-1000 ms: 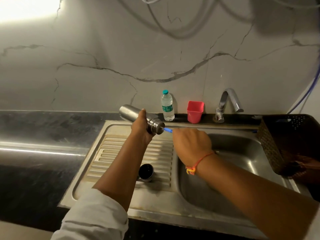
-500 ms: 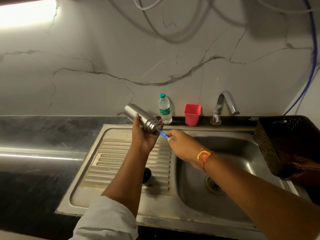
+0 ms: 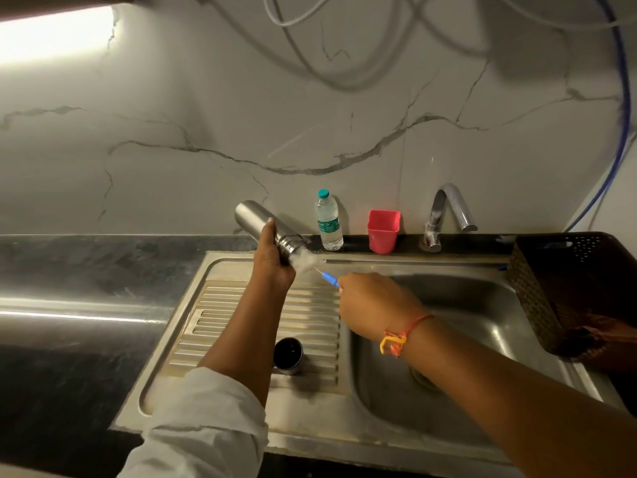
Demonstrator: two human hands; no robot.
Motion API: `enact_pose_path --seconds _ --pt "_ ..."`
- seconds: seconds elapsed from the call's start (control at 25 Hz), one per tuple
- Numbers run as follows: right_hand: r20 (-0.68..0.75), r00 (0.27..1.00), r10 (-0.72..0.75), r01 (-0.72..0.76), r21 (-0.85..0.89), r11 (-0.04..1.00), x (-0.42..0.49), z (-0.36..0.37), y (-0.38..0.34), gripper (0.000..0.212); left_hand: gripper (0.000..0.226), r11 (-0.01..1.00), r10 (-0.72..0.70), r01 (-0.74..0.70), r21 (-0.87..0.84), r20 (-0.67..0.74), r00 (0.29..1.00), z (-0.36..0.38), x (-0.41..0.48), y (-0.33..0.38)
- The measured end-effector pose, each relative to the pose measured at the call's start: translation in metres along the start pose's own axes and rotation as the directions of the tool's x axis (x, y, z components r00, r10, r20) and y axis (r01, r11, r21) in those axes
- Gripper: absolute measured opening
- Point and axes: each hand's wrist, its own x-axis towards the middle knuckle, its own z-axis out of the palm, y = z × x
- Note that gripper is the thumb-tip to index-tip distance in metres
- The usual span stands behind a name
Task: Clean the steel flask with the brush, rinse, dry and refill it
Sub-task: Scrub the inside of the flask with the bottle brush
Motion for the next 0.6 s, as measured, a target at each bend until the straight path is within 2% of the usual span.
enact_pose_path --seconds 0.16,0.28,0.36,0.48,0.6 --pt "-0.057 0.998 0.005 -0.013 -0.14 0.99 0.009 -0.011 -0.016 0.031 0.055 0.974 -0.031 0.041 0.223 -0.047 0.998 0.006 -0.013 -0.022" --pt "-0.032 0.998 -0.057 0.047 -0.264 0.963 -0.007 -0.004 -0.019 0.029 0.061 0.979 0.022 0.005 0.204 -0.126 0.992 -0.003 0.0 -0.005" --pt "-0.047 0.998 -0.05 0.033 -0.309 0.95 -0.007 -0.003 -0.019 0.027 0.062 0.982 0.04 -0.012 0.187 -0.146 0.988 -0.006 0.007 0.0" --pt "-0.07 0.998 -0.002 -0.02 -0.307 0.951 0.006 -0.006 -0.024 0.03 0.047 0.963 0.017 0.021 0.27 -0.139 0.99 0.001 -0.008 -0.011" --pt "-0.042 0.997 -0.065 0.048 -0.321 0.946 -0.001 0.0 -0.026 0.027 0.06 0.975 0.063 -0.019 0.223 -0.194 0.979 -0.003 -0.001 0.001"
